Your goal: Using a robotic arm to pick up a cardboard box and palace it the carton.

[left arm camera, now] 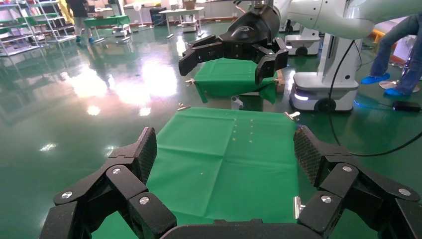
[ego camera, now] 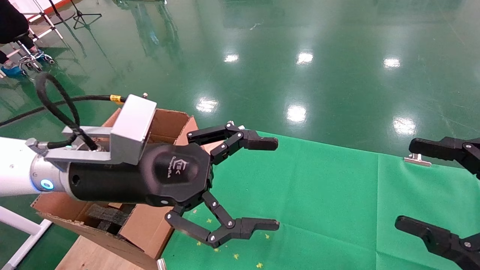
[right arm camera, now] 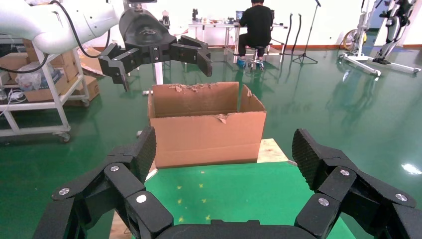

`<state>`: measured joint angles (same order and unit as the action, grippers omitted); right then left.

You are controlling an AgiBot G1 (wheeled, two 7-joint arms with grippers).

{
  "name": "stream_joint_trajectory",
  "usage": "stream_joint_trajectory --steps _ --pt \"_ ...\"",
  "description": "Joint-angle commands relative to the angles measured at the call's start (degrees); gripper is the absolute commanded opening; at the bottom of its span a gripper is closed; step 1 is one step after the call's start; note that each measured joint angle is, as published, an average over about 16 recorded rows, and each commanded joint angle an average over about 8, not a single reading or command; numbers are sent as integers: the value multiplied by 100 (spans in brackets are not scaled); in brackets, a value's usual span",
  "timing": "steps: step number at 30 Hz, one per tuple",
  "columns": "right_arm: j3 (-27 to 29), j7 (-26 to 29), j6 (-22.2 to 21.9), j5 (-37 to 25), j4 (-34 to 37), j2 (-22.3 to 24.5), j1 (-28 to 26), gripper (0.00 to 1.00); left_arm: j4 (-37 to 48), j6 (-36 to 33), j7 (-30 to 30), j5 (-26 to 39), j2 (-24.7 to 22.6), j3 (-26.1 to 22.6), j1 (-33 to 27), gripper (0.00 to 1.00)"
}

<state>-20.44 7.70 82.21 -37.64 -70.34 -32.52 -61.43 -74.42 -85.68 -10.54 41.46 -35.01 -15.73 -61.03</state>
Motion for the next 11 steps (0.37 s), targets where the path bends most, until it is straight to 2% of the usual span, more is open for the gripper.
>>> stream_joint_trajectory --steps 1,11 --pt "0 0 0 0 0 0 0 100 23 0 -6 9 0 -8 -14 100" --pt "0 0 0 0 0 0 0 100 70 0 -20 29 0 -22 -40 100"
